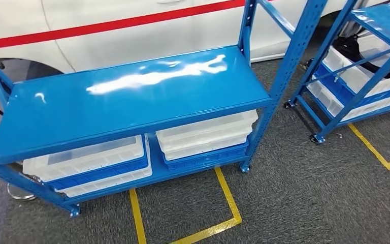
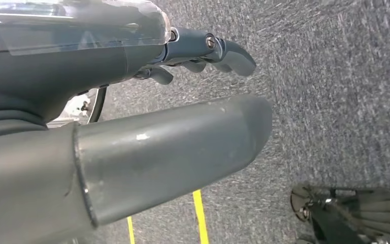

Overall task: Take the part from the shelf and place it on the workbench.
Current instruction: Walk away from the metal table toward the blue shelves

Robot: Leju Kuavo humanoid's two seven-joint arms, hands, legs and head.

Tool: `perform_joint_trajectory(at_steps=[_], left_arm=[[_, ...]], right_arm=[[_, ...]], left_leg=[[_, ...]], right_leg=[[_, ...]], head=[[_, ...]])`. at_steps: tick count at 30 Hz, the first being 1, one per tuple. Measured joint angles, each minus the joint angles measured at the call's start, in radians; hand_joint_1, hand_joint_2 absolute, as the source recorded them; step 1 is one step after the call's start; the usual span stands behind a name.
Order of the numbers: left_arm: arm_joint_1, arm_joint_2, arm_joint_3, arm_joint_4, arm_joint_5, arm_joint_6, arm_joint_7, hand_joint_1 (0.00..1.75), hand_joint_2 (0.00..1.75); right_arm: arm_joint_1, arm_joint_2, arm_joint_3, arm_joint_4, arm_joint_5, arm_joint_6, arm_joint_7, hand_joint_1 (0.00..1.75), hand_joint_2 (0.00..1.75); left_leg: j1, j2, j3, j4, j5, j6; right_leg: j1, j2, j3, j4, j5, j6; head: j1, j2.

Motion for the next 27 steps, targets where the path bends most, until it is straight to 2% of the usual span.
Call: perform_joint_trajectory(at_steps=[1, 2, 3, 5, 6, 7, 8, 9, 10, 11, 12, 13, 14, 18, 20, 22, 23, 24, 25, 26, 27], left_arm=[[0.001, 0.0, 0.0, 0.0, -0.001, 0.0, 0.0, 0.0, 0.0], [0.004, 0.0, 0.0, 0.0, -0.002, 0.0, 0.0, 0.0, 0.0], [0.005, 0.0, 0.0, 0.0, -0.002, 0.0, 0.0, 0.0, 0.0], [0.002, -0.001, 0.0, 0.0, -0.004, -0.001, 0.0, 0.0, 0.0], [0.0, -0.002, 0.0, 0.0, -0.004, 0.0, 0.0, 0.0, 0.0], [-0.002, -0.002, 0.001, 0.0, -0.004, 0.0, 0.0, 0.0, 0.0], [-0.002, -0.002, 0.001, 0.0, -0.004, 0.0, 0.0, 0.0, 0.0], [-0.001, -0.002, 0.002, 0.0, -0.004, 0.0, 0.0, 0.0, 0.0], [-0.001, -0.002, 0.002, 0.0, -0.004, 0.0, 0.001, 0.0, 0.0], [0.0, -0.002, 0.003, 0.0, -0.004, 0.0, 0.001, 0.0, 0.0], [0.0, -0.002, 0.004, 0.0, -0.003, 0.0, 0.001, 0.0, 0.0], [0.0, -0.003, 0.005, 0.0, -0.003, 0.0, 0.002, 0.0, 0.0], [0.0, -0.003, 0.005, 0.0, -0.003, 0.0, 0.002, 0.0, 0.0], [-0.001, -0.004, 0.006, 0.0, -0.003, -0.001, 0.002, 0.0, 0.0], [0.0, -0.004, 0.006, 0.0, -0.001, -0.004, 0.002, 0.0, 0.0], [0.001, -0.004, 0.007, 0.0, 0.0, -0.005, 0.003, 0.0, 0.0], [0.003, -0.004, 0.008, 0.0, 0.0, -0.006, 0.004, 0.0, 0.0], [0.005, -0.004, 0.008, 0.0, 0.0, -0.006, 0.005, 0.0, 0.0], [0.007, -0.004, 0.009, 0.0, 0.0, -0.007, 0.006, 0.0, 0.0], [0.008, -0.004, 0.009, 0.0, 0.0, -0.008, 0.006, 0.0, 0.0], [0.009, -0.004, 0.01, 0.0, 0.0, -0.008, 0.006, 0.0, 0.0]], right_arm=[[-0.003, 0.0, 0.0, 0.0, -0.001, -0.001, 0.0, 0.0, 0.0], [-0.005, 0.0, 0.0, -0.001, -0.003, -0.004, 0.0, 0.0, 0.0], [-0.006, 0.0, 0.0, -0.001, -0.005, -0.008, -0.001, 0.0, 0.0], [-0.004, 0.0, -0.002, -0.002, -0.01, -0.015, -0.001, 0.0, 0.0], [-0.003, 0.0, -0.003, -0.002, -0.012, -0.016, -0.001, 0.0, 0.0], [-0.002, 0.0, -0.003, -0.002, -0.013, -0.017, -0.001, 0.0, 0.0], [-0.002, 0.0, -0.003, -0.002, -0.014, -0.018, -0.001, 0.0, 0.0], [-0.001, 0.0, -0.003, -0.002, -0.014, -0.018, -0.001, 0.0, 0.0], [-0.001, -0.001, -0.003, -0.002, -0.014, -0.018, -0.001, 0.0, 0.0], [0.0, -0.001, -0.004, -0.002, -0.014, -0.018, -0.001, 0.0, 0.0], [0.0, -0.001, -0.004, -0.002, -0.015, -0.019, -0.001, 0.0, 0.0], [0.0, -0.002, -0.004, -0.002, -0.015, -0.019, -0.001, 0.0, 0.0], [-0.001, -0.002, -0.004, -0.002, -0.015, -0.019, -0.001, 0.0, 0.0], [-0.002, -0.002, -0.004, -0.002, -0.015, -0.018, 0.0, 0.0, 0.0], [-0.001, -0.002, -0.004, -0.002, -0.015, -0.017, 0.001, 0.0, 0.0], [-0.001, -0.002, -0.004, -0.002, -0.015, -0.015, 0.005, 0.0, 0.0], [-0.001, -0.002, -0.004, -0.002, -0.015, -0.014, 0.008, 0.0, 0.0], [-0.001, -0.002, -0.004, -0.002, -0.015, -0.014, 0.011, 0.0, 0.0], [0.0, -0.002, -0.004, -0.002, -0.015, -0.014, 0.012, 0.0, 0.0], [0.001, -0.002, -0.004, -0.002, -0.015, -0.014, 0.013, 0.0, 0.0], [0.002, -0.001, -0.004, -0.001, -0.015, -0.014, 0.013, 0.0, 0.0]], left_leg=[[0.002, -0.008, 0.003, -0.006, 0.014, 0.006], [0.006, -0.015, 0.008, -0.013, 0.027, 0.012], [0.009, -0.022, 0.013, -0.02, 0.033, 0.017], [0.015, -0.033, 0.017, -0.03, 0.04, 0.025], [0.016, -0.04, 0.016, -0.03, 0.041, 0.027], [0.016, -0.047, 0.015, -0.029, 0.04, 0.028], [0.016, -0.053, 0.016, -0.029, 0.039, 0.028], [0.016, -0.06, 0.018, -0.028, 0.037, 0.027], [0.017, -0.065, 0.021, -0.026, 0.034, 0.025], [0.017, -0.07, 0.024, -0.024, 0.029, 0.021], [0.016, -0.073, 0.023, -0.018, 0.022, 0.016], [0.015, -0.076, 0.022, -0.014, 0.015, 0.009], [0.013, -0.077, 0.02, -0.011, 0.009, 0.003], [0.017, -0.078, 0.025, 0.007, -0.012, -0.021], [0.021, -0.078, -0.015, 0.095, -0.055, -0.031], [0.024, -0.078, -0.093, 0.226, -0.097, -0.039], [0.024, -0.077, -0.122, 0.263, -0.098, -0.04], [0.025, -0.077, -0.136, 0.268, -0.078, -0.039], [0.024, -0.077, -0.13, 0.234, -0.041, -0.036], [0.023, -0.077, -0.111, 0.172, 0.006, -0.03], [0.02, -0.077, -0.088, 0.111, 0.041, -0.021]], right_leg=[[0.001, -0.007, 0.004, -0.001, -0.003, 0.007], [0.001, -0.001, 0.008, 0.001, -0.01, 0.013], [0.0, 0.016, 0.006, 0.016, -0.024, 0.019], [-0.005, 0.066, -0.033, 0.1, -0.076, 0.027], [-0.006, 0.083, -0.068, 0.167, -0.107, 0.029], [-0.008, 0.09, -0.099, 0.226, -0.126, 0.031], [-0.01, 0.092, -0.119, 0.259, -0.127, 0.033], [-0.012, 0.093, -0.125, 0.26, -0.11, 0.034], [-0.013, 0.093, -0.11, 0.216, -0.073, 0.035], [-0.015, 0.093, -0.083, 0.148, -0.032, 0.034], [-0.014, 0.094, -0.056, 0.082, -0.004, 0.032], [-0.014, 0.095, -0.037, 0.035, 0.011, 0.029], [-0.013, 0.096, -0.027, 0.011, 0.012, 0.024], [-0.013, 0.096, -0.011, -0.001, 0.004, 0.002], [-0.016, 0.093, 0.0, -0.007, 0.001, -0.008], [-0.015, 0.093, 0.009, -0.008, -0.009, -0.012], [-0.014, 0.094, 0.016, -0.008, -0.015, -0.012], [-0.014, 0.095, 0.026, -0.008, -0.024, -0.012], [-0.013, 0.096, 0.038, -0.008, -0.032, -0.011], [-0.012, 0.096, 0.049, -0.009, -0.042, -0.01], [-0.011, 0.096, 0.059, -0.01, -0.051, -0.007]], head=[[0.0, 0.0], [0.0, 0.0], [0.0, 0.0], [0.0, 0.0], [0.0, 0.0], [0.0, 0.0], [0.0, 0.0], [0.0, 0.0], [0.0, 0.0], [0.0, 0.0], [0.0, 0.0], [0.0, 0.0], [0.0, 0.0], [0.0, 0.0], [0.0, 0.0], [-0.001, 0.0], [-0.001, 0.0], [-0.001, 0.0], [-0.001, 0.0], [0.0, 0.0], [0.0, 0.0]])
